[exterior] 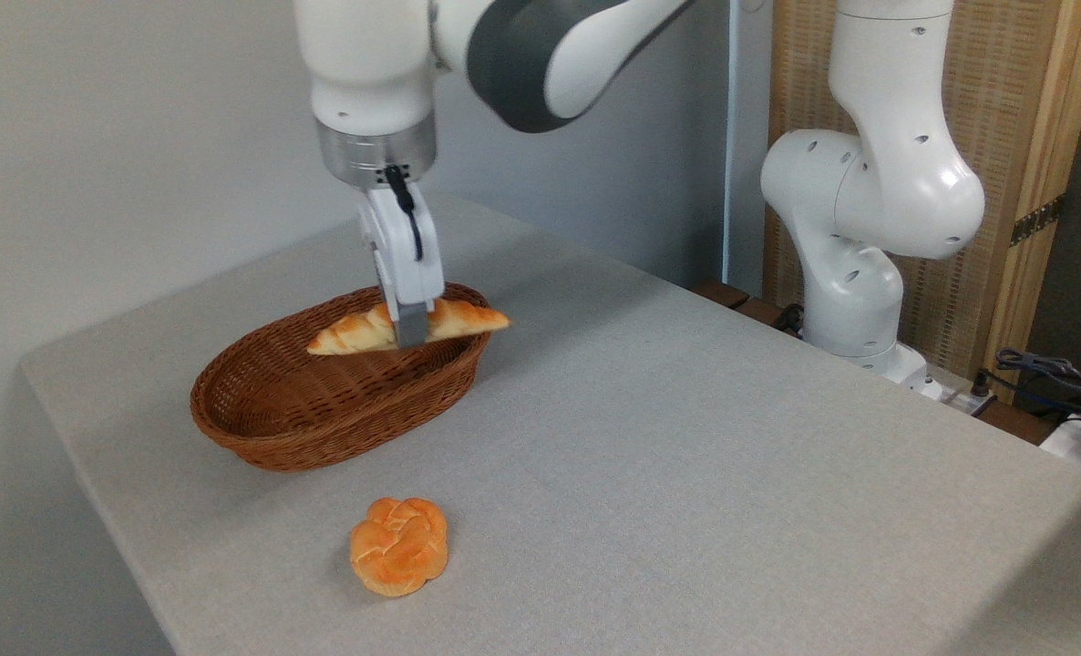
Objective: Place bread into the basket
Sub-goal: 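Lift the braided loaf and carry it over the basket, lowering inside, then open the gripper to release the loaf into the basket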
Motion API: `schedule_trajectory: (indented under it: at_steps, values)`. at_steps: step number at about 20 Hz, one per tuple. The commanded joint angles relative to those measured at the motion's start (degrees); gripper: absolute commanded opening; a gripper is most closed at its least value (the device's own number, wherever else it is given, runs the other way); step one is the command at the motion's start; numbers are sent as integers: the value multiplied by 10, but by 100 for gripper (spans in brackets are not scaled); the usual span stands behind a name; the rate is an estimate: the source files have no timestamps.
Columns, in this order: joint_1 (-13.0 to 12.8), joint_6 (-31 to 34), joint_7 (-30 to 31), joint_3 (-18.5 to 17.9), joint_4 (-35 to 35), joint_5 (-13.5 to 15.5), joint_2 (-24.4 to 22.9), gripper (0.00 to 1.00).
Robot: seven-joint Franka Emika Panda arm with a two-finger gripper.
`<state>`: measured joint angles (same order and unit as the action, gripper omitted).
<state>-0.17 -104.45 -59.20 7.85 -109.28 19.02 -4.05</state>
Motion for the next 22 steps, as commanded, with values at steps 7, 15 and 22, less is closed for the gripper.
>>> schedule_trajectory:
  at_steps: [7, 15, 22]
  values:
    - [1, -144, 211, 118, 10, 4, 67, 100]
    - [1, -145, 210, 120, 11, 4, 69, 100]
    - [6, -136, 205, 110, 27, -13, 55, 100]
